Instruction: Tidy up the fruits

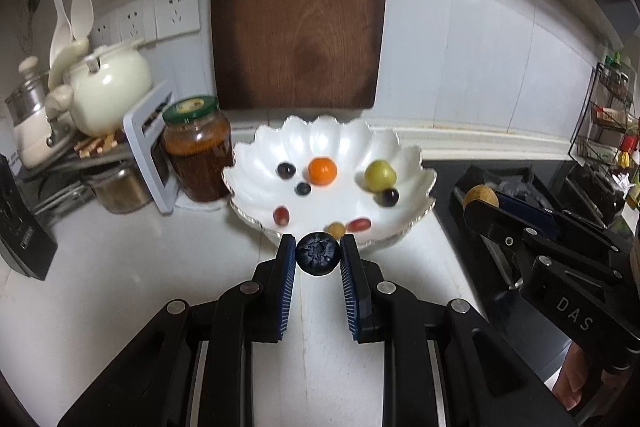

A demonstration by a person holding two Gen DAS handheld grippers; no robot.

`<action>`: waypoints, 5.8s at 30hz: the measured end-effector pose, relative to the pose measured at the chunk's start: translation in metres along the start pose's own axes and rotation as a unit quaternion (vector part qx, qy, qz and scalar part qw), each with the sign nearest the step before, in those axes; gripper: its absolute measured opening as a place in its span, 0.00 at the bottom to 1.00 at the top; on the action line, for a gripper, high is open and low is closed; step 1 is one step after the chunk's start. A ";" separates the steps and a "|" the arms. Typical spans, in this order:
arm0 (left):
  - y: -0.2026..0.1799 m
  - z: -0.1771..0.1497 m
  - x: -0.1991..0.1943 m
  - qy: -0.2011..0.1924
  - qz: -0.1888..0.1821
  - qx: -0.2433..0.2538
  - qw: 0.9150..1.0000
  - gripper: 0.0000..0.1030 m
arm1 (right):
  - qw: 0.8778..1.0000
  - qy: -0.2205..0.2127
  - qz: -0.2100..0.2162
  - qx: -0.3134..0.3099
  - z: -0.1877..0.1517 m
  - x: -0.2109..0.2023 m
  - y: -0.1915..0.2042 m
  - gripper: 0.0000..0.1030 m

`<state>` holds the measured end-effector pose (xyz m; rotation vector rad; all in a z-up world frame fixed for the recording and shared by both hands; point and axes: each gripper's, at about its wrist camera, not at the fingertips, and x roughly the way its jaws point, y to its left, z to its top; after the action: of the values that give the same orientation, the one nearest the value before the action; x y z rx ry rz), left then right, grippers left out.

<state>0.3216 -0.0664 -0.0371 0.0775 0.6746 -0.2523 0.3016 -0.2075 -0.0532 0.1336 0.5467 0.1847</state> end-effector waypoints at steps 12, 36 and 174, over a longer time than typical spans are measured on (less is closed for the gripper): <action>0.001 0.027 -0.006 -0.029 0.016 0.000 0.999 0.22 | 1.000 -0.019 0.003 -0.004 0.028 0.002 -0.004 0.28; 0.025 0.073 0.052 -0.001 0.026 0.001 1.000 0.22 | 0.999 0.016 -0.009 -0.035 0.067 0.063 0.007 0.28; -0.051 -0.144 -0.289 -0.127 0.106 -0.013 0.986 1.00 | 0.988 -0.101 -0.101 -0.053 -0.134 -0.293 0.065 0.82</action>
<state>0.0037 -0.0339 0.0325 0.0889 0.4118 -0.0465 -0.0237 -0.1953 -0.0077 -0.0082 0.3446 0.0015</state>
